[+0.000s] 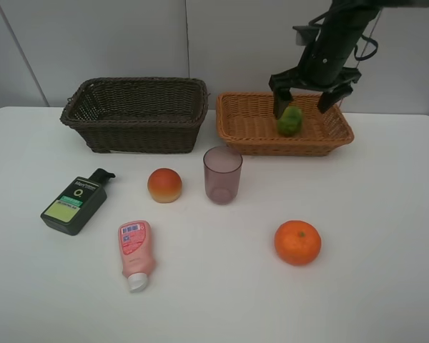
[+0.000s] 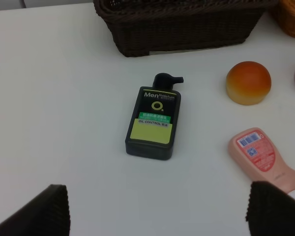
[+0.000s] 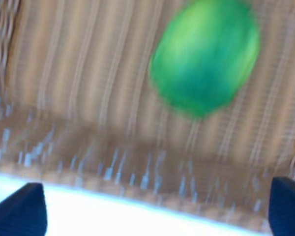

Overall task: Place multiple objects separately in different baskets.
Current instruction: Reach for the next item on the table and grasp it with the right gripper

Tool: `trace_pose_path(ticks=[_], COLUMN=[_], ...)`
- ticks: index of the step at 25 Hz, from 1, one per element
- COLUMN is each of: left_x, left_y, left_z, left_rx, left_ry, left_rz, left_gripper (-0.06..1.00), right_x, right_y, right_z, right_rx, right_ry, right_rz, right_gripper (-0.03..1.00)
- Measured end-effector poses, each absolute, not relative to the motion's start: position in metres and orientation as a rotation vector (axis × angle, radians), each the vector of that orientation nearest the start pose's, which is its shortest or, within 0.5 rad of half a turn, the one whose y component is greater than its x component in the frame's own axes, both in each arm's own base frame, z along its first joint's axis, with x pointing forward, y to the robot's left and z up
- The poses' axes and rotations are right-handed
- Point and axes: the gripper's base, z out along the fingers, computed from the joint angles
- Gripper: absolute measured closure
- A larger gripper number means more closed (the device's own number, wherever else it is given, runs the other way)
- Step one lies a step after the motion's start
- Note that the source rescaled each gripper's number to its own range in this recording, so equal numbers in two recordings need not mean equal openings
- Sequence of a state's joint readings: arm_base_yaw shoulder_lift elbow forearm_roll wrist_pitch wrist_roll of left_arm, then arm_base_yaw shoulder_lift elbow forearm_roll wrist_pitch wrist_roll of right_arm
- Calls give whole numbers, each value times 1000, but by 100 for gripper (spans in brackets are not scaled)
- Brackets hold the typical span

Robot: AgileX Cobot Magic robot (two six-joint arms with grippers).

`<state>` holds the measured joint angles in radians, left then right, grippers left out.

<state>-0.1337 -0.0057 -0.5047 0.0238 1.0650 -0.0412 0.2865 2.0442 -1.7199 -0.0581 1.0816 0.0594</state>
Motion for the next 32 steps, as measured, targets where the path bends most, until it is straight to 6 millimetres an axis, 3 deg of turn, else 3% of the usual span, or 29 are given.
trace_pose_path(ticks=[7,13,18,24,32], left_x=[-6,-6,-6,-6,-6], left_y=[3,3,3,3,3], left_z=[278,278,278,278,278], left_rx=[93,93,93,93,93], left_ry=[2037,2037,2037,2037,2037], left_rz=[-81,-81,-81,-81,-81], left_gripper=[1,1,1,1,1], right_x=[352,308,280,253,230], right_y=[125,129,143,159,159], right_z=[235,227,222,200,177], right_rx=[-523,-852,-1215,-1587,-1986], right_ry=[2862,2813,2680,2502,2294], right_rz=[-14,-35,-50,-62,-67], right_gripper=[4,4,4,4,4])
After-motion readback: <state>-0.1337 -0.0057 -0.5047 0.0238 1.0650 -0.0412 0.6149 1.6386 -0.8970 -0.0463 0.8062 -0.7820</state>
